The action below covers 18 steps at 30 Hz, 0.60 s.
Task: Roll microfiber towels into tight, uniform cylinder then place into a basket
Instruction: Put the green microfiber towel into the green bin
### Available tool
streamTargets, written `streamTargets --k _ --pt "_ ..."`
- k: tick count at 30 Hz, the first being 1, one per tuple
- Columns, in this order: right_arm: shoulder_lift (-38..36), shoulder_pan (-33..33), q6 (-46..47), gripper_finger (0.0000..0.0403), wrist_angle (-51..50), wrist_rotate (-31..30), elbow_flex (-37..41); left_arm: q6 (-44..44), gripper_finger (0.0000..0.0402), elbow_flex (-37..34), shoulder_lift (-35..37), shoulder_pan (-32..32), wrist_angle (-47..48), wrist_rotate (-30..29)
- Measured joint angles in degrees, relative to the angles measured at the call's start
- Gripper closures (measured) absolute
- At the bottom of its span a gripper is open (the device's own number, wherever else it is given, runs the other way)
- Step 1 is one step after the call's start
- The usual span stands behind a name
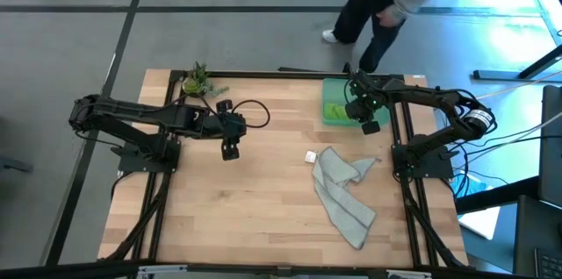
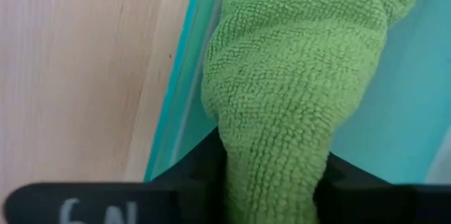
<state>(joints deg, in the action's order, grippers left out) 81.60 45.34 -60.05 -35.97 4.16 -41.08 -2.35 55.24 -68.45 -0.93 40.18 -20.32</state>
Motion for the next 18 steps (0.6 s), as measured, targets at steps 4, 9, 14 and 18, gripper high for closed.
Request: streamTargets --k 4,9,14,18 --pt "0.0 0.0 0.0 0.0253 0.4 0.0 0.0 0.0 0.0308 0.0 0.0 0.0 0.0 0.0" --pt "0.0 0.0 -0.1 0.022 0.5 0.0 0.0 0.0 0.0308 0.0 0.0 0.0 0.0 0.0" --pt "0.0 0.0 -0.2 0.0213 0.4 0.0 -0.2 0.0 0.0308 0.0 0.0 0.0 0.0 0.0" --pt "0.0 0.0 -0.1 0.022 -0.2 0.0 -1.9 0.0 0.0308 0.0 0.0 0.0 -0.1 0.0"
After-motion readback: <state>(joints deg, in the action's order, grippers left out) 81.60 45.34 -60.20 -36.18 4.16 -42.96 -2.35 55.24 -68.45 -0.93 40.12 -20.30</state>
